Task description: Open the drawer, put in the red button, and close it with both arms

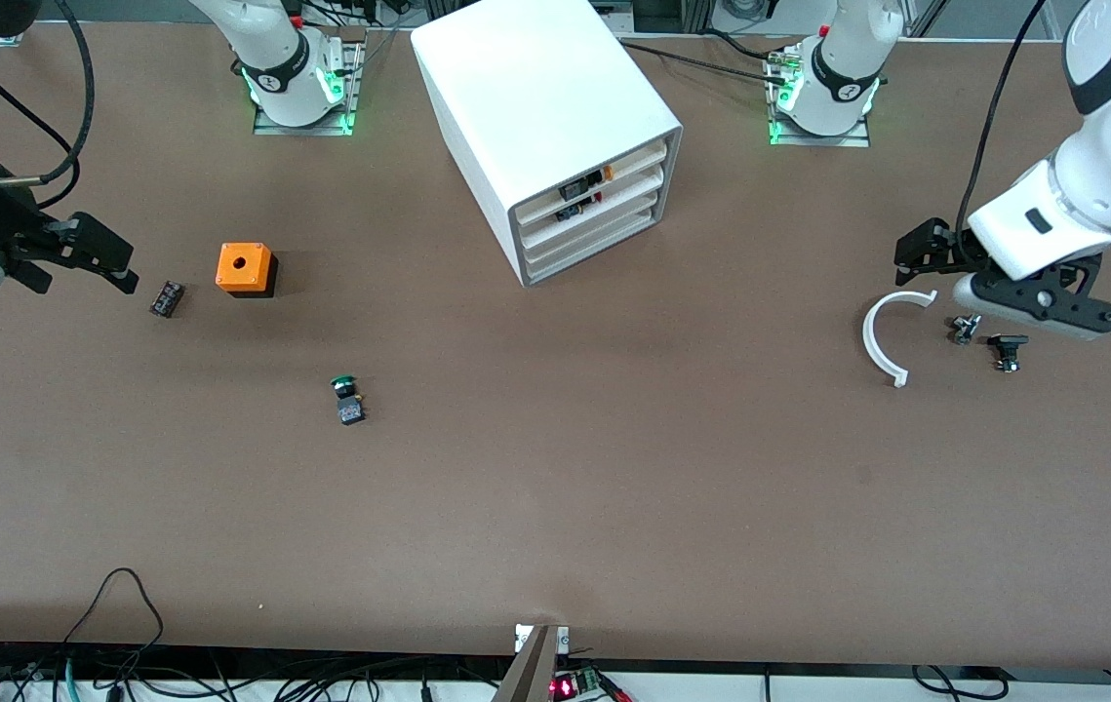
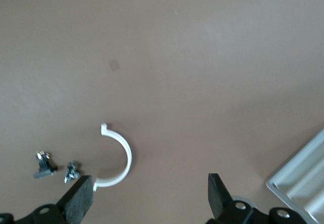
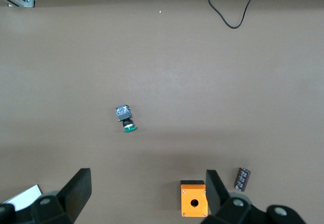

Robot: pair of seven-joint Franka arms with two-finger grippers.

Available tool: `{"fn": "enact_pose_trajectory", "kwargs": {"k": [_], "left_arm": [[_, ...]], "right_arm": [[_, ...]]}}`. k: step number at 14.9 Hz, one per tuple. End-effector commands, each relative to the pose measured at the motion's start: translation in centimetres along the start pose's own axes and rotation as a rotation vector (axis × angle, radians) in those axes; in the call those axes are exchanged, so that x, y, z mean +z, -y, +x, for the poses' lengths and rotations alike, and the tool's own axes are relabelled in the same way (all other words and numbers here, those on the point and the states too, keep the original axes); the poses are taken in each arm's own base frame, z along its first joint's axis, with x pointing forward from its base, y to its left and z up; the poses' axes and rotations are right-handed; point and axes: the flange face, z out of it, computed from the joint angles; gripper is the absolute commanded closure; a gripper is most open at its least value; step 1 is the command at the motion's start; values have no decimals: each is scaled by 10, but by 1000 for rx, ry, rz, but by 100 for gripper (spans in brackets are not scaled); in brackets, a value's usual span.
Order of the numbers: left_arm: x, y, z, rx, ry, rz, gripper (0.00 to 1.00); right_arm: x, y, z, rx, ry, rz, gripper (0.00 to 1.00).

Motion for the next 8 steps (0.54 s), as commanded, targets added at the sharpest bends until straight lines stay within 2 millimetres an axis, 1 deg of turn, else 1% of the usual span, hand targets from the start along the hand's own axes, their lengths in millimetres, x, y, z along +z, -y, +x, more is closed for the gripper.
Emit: {"fn": "enact_pose_trajectory", "kwargs": {"k": [1,2,4,5,8], "left_arm": [[3,14,-26,-61,-27,-10,0],[6,16,-27,-70,-10,-14,0],[-4,16,-32,-76,34,-20,0],[-3,14,-37,-76,75,-27,0],[-6,15,-37,-76,79,-28,0]], "right_arm": [[-6,0,-1,11,3,-7,0],[-6,0,-1,11,4,-6,0],[-6,0,-1,14,3,-7,0],[-6,0,-1,9,3,-7,0],[-6,0,-1,19,4,-6,0]]}}
